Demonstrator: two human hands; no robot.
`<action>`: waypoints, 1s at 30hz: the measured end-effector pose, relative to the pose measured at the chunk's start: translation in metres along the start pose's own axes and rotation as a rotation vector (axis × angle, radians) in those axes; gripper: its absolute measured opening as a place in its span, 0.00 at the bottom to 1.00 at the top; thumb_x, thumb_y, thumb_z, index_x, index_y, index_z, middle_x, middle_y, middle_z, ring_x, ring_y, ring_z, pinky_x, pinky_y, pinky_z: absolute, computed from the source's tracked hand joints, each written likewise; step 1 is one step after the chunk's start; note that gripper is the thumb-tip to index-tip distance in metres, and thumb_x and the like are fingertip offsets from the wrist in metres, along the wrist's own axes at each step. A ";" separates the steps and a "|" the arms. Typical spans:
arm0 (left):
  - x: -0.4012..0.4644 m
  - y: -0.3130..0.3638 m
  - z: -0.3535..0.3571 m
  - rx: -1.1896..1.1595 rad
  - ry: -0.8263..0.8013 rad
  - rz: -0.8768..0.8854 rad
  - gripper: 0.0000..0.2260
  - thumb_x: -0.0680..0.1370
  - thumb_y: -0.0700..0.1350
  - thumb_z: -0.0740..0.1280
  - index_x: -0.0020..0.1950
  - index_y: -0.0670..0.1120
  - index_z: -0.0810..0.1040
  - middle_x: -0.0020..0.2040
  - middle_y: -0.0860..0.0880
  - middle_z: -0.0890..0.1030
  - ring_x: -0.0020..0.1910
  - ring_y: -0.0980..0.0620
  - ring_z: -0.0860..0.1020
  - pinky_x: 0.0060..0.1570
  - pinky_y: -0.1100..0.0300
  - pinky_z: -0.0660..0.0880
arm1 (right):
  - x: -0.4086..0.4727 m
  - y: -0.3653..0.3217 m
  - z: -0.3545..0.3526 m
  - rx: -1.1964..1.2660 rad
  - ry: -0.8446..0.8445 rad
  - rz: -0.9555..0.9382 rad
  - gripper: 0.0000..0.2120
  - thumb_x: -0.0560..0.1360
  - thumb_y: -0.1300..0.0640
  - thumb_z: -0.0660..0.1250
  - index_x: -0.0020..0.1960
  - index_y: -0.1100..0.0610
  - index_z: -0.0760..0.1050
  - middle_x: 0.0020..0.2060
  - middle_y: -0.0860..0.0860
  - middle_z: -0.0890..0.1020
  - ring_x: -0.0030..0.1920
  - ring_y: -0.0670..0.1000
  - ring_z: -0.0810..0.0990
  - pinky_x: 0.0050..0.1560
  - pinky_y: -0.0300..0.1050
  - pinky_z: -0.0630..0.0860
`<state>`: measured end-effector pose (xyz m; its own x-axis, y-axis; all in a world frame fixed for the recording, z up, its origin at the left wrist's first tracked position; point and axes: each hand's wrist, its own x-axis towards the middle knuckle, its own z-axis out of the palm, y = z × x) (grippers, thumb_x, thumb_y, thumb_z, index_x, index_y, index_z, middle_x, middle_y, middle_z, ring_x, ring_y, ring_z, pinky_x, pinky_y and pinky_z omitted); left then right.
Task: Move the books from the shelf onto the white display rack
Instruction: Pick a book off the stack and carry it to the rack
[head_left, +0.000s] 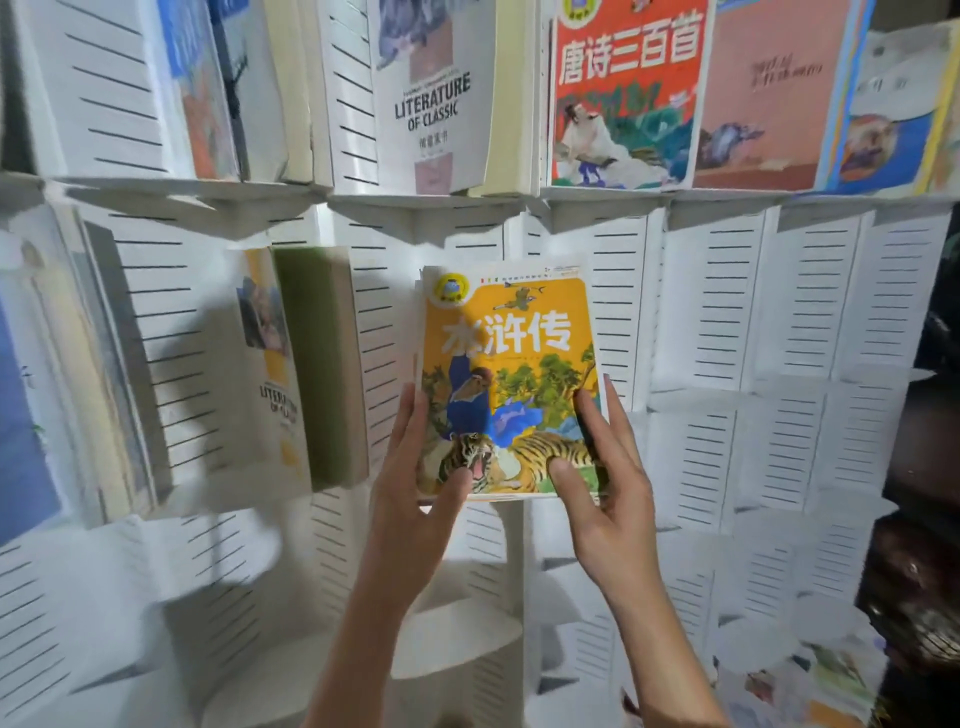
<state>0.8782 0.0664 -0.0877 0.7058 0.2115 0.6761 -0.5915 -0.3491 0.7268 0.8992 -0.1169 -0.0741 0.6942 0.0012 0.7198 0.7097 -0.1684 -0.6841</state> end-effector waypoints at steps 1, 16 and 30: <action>0.006 -0.007 0.000 0.001 -0.013 0.008 0.34 0.77 0.53 0.65 0.81 0.53 0.56 0.81 0.55 0.57 0.79 0.48 0.60 0.66 0.60 0.74 | 0.005 0.006 0.003 0.002 0.005 -0.016 0.26 0.78 0.53 0.66 0.75 0.46 0.65 0.78 0.41 0.58 0.78 0.47 0.58 0.73 0.61 0.65; 0.057 -0.061 0.015 0.271 -0.006 -0.266 0.33 0.80 0.41 0.68 0.81 0.54 0.57 0.77 0.55 0.66 0.75 0.55 0.66 0.73 0.47 0.67 | 0.036 0.067 0.042 -0.218 -0.063 -0.111 0.28 0.79 0.60 0.65 0.78 0.52 0.62 0.79 0.39 0.55 0.71 0.35 0.58 0.67 0.25 0.52; 0.047 -0.034 0.026 0.504 -0.160 0.019 0.14 0.82 0.49 0.57 0.66 0.49 0.70 0.73 0.43 0.72 0.75 0.37 0.66 0.66 0.31 0.68 | 0.027 0.094 0.067 -0.372 -0.060 -0.151 0.29 0.82 0.50 0.59 0.79 0.41 0.52 0.80 0.40 0.49 0.71 0.43 0.56 0.71 0.31 0.54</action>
<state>0.9419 0.0644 -0.0839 0.7706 0.0726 0.6331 -0.3719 -0.7555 0.5394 0.9929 -0.0663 -0.1270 0.5988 0.1093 0.7934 0.7200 -0.5074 -0.4734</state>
